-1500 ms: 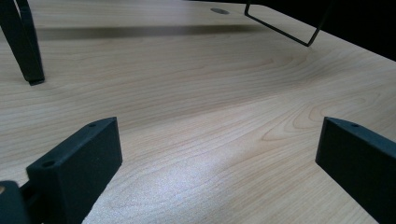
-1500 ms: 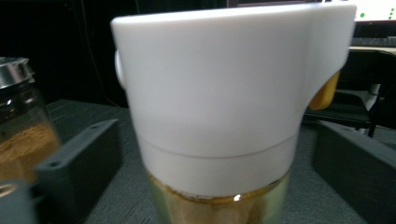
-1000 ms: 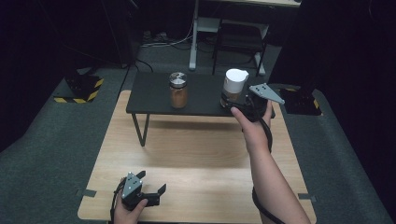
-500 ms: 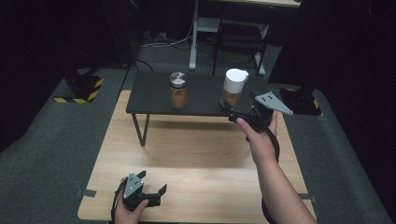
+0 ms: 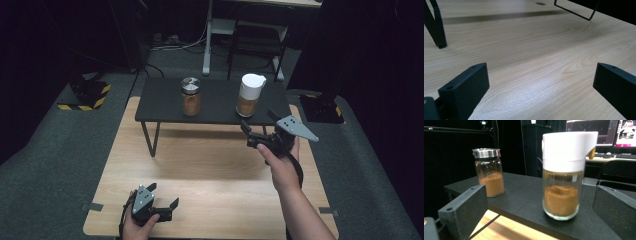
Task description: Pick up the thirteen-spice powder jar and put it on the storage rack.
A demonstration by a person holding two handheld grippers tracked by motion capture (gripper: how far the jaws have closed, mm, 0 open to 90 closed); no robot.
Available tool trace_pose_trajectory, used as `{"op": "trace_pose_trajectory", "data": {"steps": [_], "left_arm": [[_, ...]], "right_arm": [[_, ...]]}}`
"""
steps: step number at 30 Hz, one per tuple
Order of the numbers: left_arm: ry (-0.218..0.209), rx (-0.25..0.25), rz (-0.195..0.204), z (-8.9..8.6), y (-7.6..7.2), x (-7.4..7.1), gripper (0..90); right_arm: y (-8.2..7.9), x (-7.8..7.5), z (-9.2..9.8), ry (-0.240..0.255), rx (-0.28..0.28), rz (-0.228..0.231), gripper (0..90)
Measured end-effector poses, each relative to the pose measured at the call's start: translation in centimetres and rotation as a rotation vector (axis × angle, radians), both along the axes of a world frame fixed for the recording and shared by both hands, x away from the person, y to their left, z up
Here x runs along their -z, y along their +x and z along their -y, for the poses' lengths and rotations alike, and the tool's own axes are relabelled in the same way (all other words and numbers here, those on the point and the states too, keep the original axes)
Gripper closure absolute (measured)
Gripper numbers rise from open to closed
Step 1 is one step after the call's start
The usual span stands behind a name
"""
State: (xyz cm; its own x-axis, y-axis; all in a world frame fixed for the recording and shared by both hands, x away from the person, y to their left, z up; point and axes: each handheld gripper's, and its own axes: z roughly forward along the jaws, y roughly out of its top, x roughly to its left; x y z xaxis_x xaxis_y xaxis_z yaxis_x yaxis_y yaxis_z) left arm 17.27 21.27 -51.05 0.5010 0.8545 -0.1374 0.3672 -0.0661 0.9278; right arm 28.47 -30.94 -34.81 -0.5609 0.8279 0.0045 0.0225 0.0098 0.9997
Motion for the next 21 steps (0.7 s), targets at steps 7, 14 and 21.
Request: {"op": "trace_pose_trajectory", "data": {"steps": [7,14,21], "left_arm": [[0.005,0.001,0.003,0.0,0.0,0.0,0.6],[0.008,0.0,0.007,0.1,-0.1,0.0,0.6],[0.012,0.0,0.008,0.2,-0.1,0.0,0.6]], "right_arm": [[-1.5,1.3,1.5,0.022,-0.001,0.013,0.0],[-3.0,2.8,2.7,0.014,-0.012,0.023,0.0],[-4.2,4.1,3.5,0.016,-0.02,0.026,0.0]]}}
